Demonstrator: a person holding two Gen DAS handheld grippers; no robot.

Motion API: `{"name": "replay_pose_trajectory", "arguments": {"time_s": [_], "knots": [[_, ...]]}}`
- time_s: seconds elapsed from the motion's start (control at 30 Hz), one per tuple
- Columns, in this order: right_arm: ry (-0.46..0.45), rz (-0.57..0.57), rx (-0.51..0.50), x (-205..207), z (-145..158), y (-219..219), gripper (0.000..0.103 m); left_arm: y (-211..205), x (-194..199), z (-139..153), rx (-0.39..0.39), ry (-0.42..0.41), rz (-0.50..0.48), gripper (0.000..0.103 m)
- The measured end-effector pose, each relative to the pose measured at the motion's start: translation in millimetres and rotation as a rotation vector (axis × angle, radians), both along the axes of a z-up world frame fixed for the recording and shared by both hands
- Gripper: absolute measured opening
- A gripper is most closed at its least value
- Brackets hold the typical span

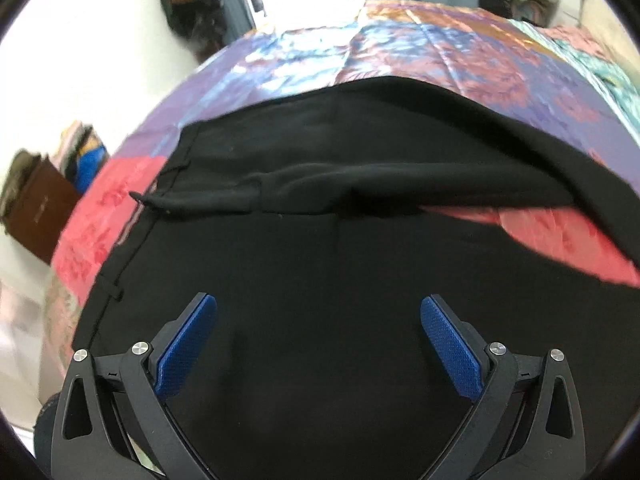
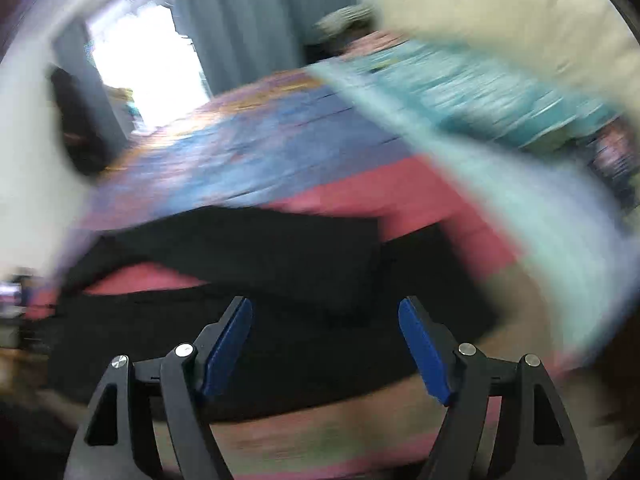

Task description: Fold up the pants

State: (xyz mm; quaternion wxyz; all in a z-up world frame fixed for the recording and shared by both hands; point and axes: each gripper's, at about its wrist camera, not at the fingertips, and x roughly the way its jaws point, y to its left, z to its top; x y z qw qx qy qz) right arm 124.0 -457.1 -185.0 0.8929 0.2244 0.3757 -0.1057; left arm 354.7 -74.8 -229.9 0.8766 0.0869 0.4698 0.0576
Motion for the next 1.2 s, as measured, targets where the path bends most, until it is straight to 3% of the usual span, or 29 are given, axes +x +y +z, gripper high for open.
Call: {"name": "replay_pose_trajectory", "arguments": {"time_s": [0.07, 0.13, 0.2, 0.27, 0.3, 0.33, 0.43, 0.53, 0.67, 0.73, 0.8, 0.87, 0.9, 1.0, 1.13, 1.2], "knots": [[-0.044, 0.104, 0.128, 15.3, -19.5, 24.6, 0.076, -7.5, -1.9, -7.2, 0.025, -0.025, -0.035, 0.102], [-0.064, 0.129, 0.172, 30.5, -34.1, 36.1, 0.076, -11.4, 1.0, -23.8, 0.055, 0.001, -0.054, 0.102], [-0.036, 0.120, 0.281, 44.5, -54.2, 30.5, 0.077, -6.7, -1.0, -33.2, 0.024, -0.029, -0.043, 0.103], [0.024, 0.022, 0.393, 49.7, -84.7, 11.6, 0.074, 2.0, -0.1, -34.4, -0.033, -0.033, -0.023, 0.103], [0.003, -0.013, 0.415, 47.8, -88.6, 3.5, 0.068, 5.4, 0.9, -34.8, -0.057, -0.030, -0.020, 0.103], [-0.019, -0.049, 0.421, 44.2, -88.1, -1.9, 0.067, 8.5, 0.9, -35.8, -0.076, -0.030, -0.020, 0.103], [-0.047, -0.187, 0.388, 40.9, -84.8, -23.3, 0.069, 12.9, -0.6, -37.5, -0.102, -0.041, -0.021, 0.103], [-0.098, -0.297, 0.461, 41.8, -92.2, -41.0, 0.069, 11.2, -1.5, -38.1, -0.087, -0.051, -0.023, 0.103], [-0.129, -0.360, 0.452, 51.6, -89.1, -48.6, 0.075, 8.0, -0.7, -39.3, -0.083, -0.050, -0.022, 0.103], [-0.128, -0.408, 0.442, 50.8, -90.6, -53.4, 0.068, 8.0, 0.9, -39.7, -0.078, -0.049, -0.021, 0.103], [-0.117, -0.459, 0.449, 46.2, -95.6, -60.9, 0.036, 7.7, 0.5, -40.0, -0.071, -0.048, -0.019, 0.103], [-0.111, -0.441, 0.495, 44.6, -100.0, -65.9, 0.013, 7.5, 2.1, -39.0, -0.070, -0.033, -0.007, 0.103], [-0.112, -0.424, 0.521, 45.1, -101.4, -68.1, 0.010, 6.9, 1.9, -36.9, -0.071, -0.015, 0.004, 0.103], [-0.195, -0.326, 0.542, 45.1, -76.4, -68.5, 0.009, 7.0, 11.1, -20.7, -0.125, 0.104, 0.050, 0.102], [-0.290, -0.174, 0.416, 50.7, -10.6, -59.9, 0.009, 14.4, 54.1, 24.6, -0.320, 0.079, 0.031, 0.102], [-0.321, -0.115, 0.378, 52.5, 15.8, -56.1, 0.009, 15.9, 97.0, 34.6, -0.433, 0.119, 0.029, 0.102]]}}
